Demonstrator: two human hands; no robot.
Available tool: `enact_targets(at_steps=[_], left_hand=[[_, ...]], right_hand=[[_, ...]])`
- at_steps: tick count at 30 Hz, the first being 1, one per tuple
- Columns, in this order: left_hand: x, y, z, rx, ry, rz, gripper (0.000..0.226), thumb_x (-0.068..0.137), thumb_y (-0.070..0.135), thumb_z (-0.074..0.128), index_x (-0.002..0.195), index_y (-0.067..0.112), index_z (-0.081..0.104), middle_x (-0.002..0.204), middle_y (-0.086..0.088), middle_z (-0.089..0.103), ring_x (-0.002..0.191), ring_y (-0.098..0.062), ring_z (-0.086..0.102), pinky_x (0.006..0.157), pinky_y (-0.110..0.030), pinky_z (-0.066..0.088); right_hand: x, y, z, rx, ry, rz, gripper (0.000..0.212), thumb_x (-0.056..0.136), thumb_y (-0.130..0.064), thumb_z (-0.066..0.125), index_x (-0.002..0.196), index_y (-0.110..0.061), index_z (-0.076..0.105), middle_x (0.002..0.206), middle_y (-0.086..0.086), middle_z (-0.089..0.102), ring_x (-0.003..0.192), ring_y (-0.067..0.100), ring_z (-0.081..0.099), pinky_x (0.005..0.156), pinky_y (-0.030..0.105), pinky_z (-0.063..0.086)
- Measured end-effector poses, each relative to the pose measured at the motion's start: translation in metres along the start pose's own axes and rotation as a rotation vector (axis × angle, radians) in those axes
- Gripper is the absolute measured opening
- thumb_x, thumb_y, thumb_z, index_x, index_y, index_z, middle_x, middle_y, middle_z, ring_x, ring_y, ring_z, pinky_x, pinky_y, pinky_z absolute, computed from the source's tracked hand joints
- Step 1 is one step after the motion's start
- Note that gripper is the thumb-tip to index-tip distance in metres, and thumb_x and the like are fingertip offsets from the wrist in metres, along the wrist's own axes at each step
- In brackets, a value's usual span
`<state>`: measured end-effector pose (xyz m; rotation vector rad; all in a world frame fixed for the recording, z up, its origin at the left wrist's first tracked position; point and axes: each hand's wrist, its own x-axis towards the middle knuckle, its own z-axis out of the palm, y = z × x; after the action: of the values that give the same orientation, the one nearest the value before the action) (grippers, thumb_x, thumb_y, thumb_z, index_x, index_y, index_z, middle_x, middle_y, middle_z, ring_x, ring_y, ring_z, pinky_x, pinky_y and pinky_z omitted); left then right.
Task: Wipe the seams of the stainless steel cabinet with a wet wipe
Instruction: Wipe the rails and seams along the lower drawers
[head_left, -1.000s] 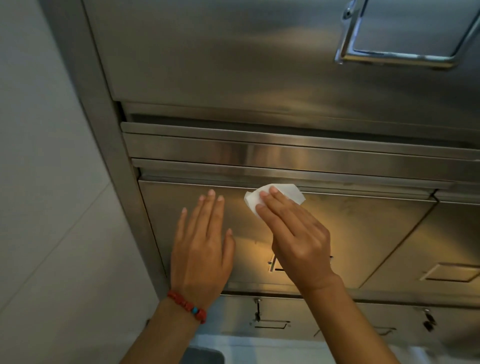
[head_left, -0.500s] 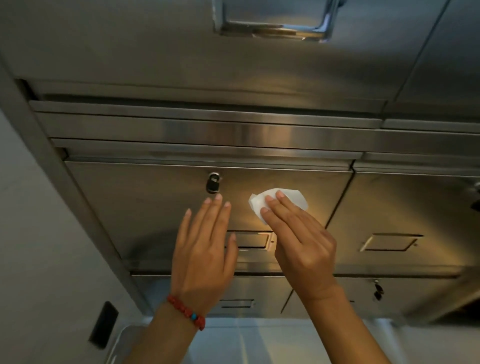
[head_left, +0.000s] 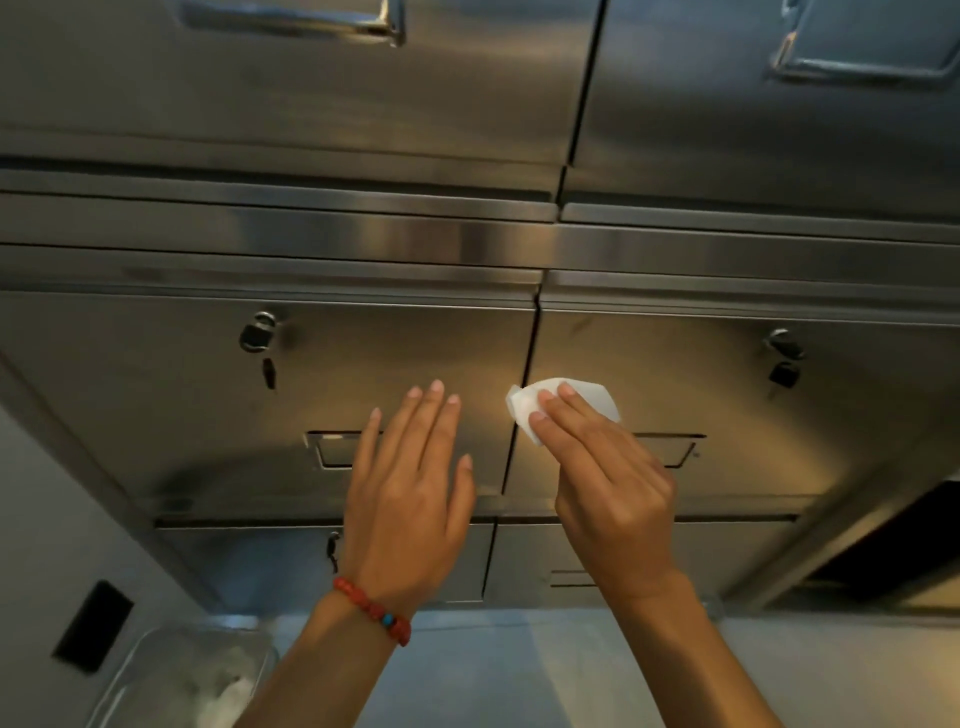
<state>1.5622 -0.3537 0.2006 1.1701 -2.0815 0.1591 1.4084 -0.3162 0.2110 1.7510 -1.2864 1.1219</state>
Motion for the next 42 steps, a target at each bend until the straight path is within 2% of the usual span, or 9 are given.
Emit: enact_targets(at_steps=[4, 9, 12, 15, 19, 23, 29, 39, 42], left_hand=[[-0.001, 0.021, 0.015, -0.02, -0.023, 0.023, 0.048, 0.087, 0.025, 0.038, 0.122, -0.003, 0.057, 0.127, -0.019, 0.056, 0.119, -0.036, 0.052, 0.098, -0.062, 0.029], [0.0, 0.034, 0.035, -0.062, -0.035, 0.045, 0.048, 0.087, 0.024, 0.038, 0.122, -0.003, 0.057, 0.127, -0.019, 0.057, 0.119, -0.035, 0.052, 0.098, -0.062, 0.031], [0.0, 0.038, 0.05, -0.102, -0.025, 0.064, 0.048, 0.086, 0.023, 0.039, 0.121, -0.004, 0.058, 0.127, -0.02, 0.057, 0.119, -0.036, 0.052, 0.099, -0.062, 0.033], [0.002, 0.039, 0.067, -0.107, -0.021, 0.07, 0.046, 0.086, 0.021, 0.04, 0.12, -0.005, 0.059, 0.126, -0.02, 0.057, 0.118, -0.036, 0.053, 0.099, -0.061, 0.033], [0.001, 0.033, 0.09, -0.104, -0.016, 0.11, 0.044, 0.086, 0.019, 0.042, 0.118, -0.006, 0.059, 0.124, -0.022, 0.058, 0.116, -0.037, 0.055, 0.095, -0.062, 0.039], [-0.006, 0.024, 0.111, -0.072, -0.071, 0.111, 0.046, 0.087, 0.021, 0.04, 0.12, -0.005, 0.059, 0.126, -0.021, 0.057, 0.117, -0.035, 0.054, 0.098, -0.06, 0.035], [-0.011, 0.02, 0.132, -0.091, -0.165, 0.071, 0.049, 0.089, 0.026, 0.035, 0.124, -0.002, 0.057, 0.129, -0.018, 0.056, 0.12, -0.034, 0.052, 0.1, -0.059, 0.031], [-0.037, 0.025, 0.183, -0.073, -0.11, 0.05, 0.047, 0.088, 0.024, 0.038, 0.124, 0.0, 0.057, 0.132, -0.018, 0.053, 0.123, -0.034, 0.049, 0.101, -0.059, 0.03], [-0.044, 0.022, 0.2, -0.042, -0.086, 0.049, 0.048, 0.088, 0.024, 0.038, 0.125, 0.0, 0.056, 0.133, -0.018, 0.052, 0.125, -0.034, 0.047, 0.1, -0.06, 0.03]], right_hand=[[-0.014, 0.017, -0.012, -0.018, -0.023, 0.027, 0.018, 0.087, 0.001, 0.058, 0.097, 0.001, 0.072, 0.106, 0.015, 0.068, 0.103, 0.027, 0.065, 0.087, 0.038, 0.053], [-0.032, 0.033, -0.015, -0.039, -0.051, 0.045, 0.021, 0.079, 0.008, 0.065, 0.098, 0.001, 0.072, 0.107, 0.015, 0.068, 0.104, 0.028, 0.064, 0.085, 0.039, 0.055], [-0.043, 0.041, -0.012, -0.06, -0.07, 0.038, 0.018, 0.088, 0.002, 0.058, 0.098, 0.001, 0.073, 0.107, 0.014, 0.068, 0.104, 0.026, 0.065, 0.081, 0.04, 0.057], [-0.049, 0.051, -0.004, -0.074, -0.082, 0.035, 0.023, 0.093, 0.001, 0.05, 0.098, 0.0, 0.073, 0.108, 0.014, 0.068, 0.104, 0.026, 0.065, 0.082, 0.04, 0.057], [-0.057, 0.058, 0.012, -0.111, -0.075, 0.027, 0.021, 0.091, 0.001, 0.053, 0.097, -0.001, 0.073, 0.107, 0.013, 0.069, 0.103, 0.024, 0.065, 0.085, 0.037, 0.055], [-0.073, 0.06, 0.03, -0.111, -0.111, 0.022, 0.016, 0.084, 0.001, 0.065, 0.097, -0.001, 0.073, 0.107, 0.014, 0.069, 0.103, 0.024, 0.065, 0.086, 0.036, 0.055], [-0.092, 0.071, 0.048, -0.079, -0.112, 0.014, 0.015, 0.085, 0.001, 0.063, 0.096, 0.001, 0.073, 0.106, 0.016, 0.068, 0.103, 0.027, 0.065, 0.088, 0.038, 0.053], [-0.144, 0.089, 0.073, -0.032, -0.142, 0.011, 0.018, 0.081, 0.004, 0.063, 0.097, 0.002, 0.072, 0.106, 0.017, 0.068, 0.104, 0.027, 0.065, 0.094, 0.039, 0.047], [-0.158, 0.097, 0.081, -0.014, -0.135, 0.006, 0.019, 0.081, 0.004, 0.063, 0.098, 0.002, 0.072, 0.107, 0.017, 0.067, 0.105, 0.027, 0.064, 0.091, 0.039, 0.051]])
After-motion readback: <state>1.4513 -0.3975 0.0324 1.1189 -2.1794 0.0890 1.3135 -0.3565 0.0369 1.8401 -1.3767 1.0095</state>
